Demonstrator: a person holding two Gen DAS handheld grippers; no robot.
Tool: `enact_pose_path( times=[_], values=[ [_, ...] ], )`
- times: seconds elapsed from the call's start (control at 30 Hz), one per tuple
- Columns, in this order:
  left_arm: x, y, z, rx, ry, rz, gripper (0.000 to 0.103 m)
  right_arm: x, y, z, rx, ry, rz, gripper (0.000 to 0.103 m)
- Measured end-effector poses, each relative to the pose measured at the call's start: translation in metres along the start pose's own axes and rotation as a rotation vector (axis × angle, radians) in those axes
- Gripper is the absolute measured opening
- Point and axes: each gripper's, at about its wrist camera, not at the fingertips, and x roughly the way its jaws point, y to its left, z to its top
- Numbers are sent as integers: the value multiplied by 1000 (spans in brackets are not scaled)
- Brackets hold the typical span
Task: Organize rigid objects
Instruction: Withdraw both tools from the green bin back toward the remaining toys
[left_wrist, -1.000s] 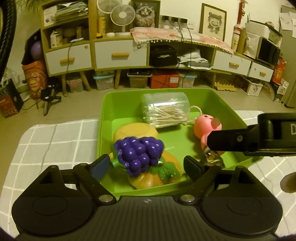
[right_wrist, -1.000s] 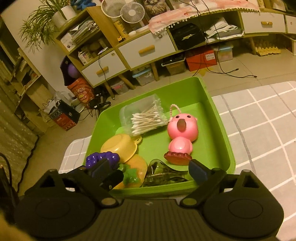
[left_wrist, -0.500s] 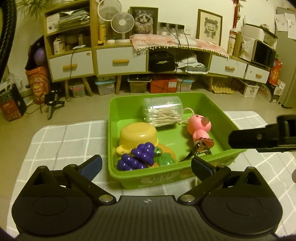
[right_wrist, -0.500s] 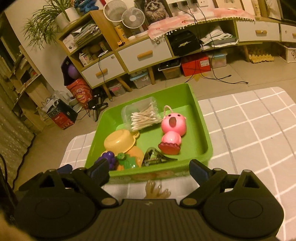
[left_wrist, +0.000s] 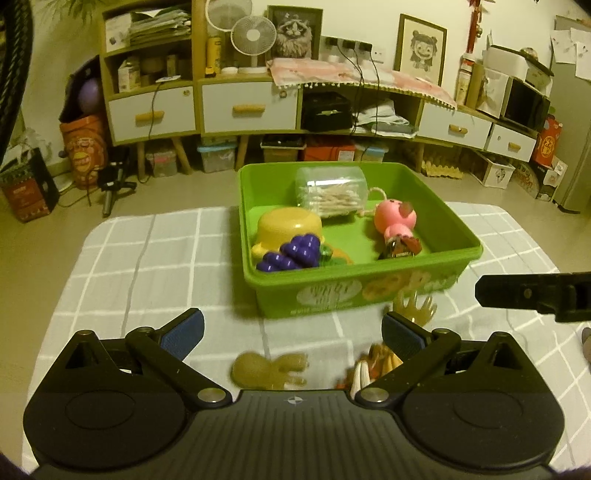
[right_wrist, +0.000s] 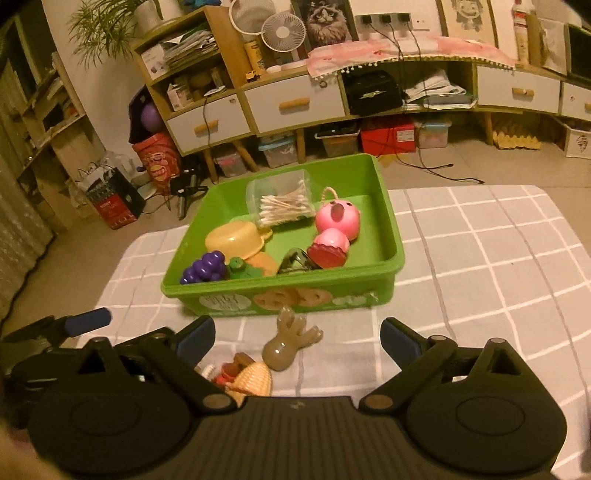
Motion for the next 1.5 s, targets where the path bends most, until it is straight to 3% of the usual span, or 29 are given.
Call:
enact_pose_path(
  times=[0.17, 0.33, 0.47, 0.77, 1.13, 1.5],
  values=[
    [-9, -2, -20, 11, 4, 13, 101, -2, -4, -16, -11, 4, -75, 83],
    [-14, -7, -29, 50, 18, 5, 101, -6, -6, -30, -43, 4, -86, 83],
    [-13, -8, -34, 38, 35, -27, 101, -10, -8, -34, -56, -4, -86, 83],
    [-10, -2, -44, 24, 43, -16, 101, -3, -13, -38, -53, 28, -96, 83],
    [-2, 5, -49, 6, 80, -18, 101, 7, -4, -48, -100, 92, -83, 83],
    [11, 17, -54, 27, 65, -26, 100, 14, 6, -62, -182, 167, -48, 83]
  ],
)
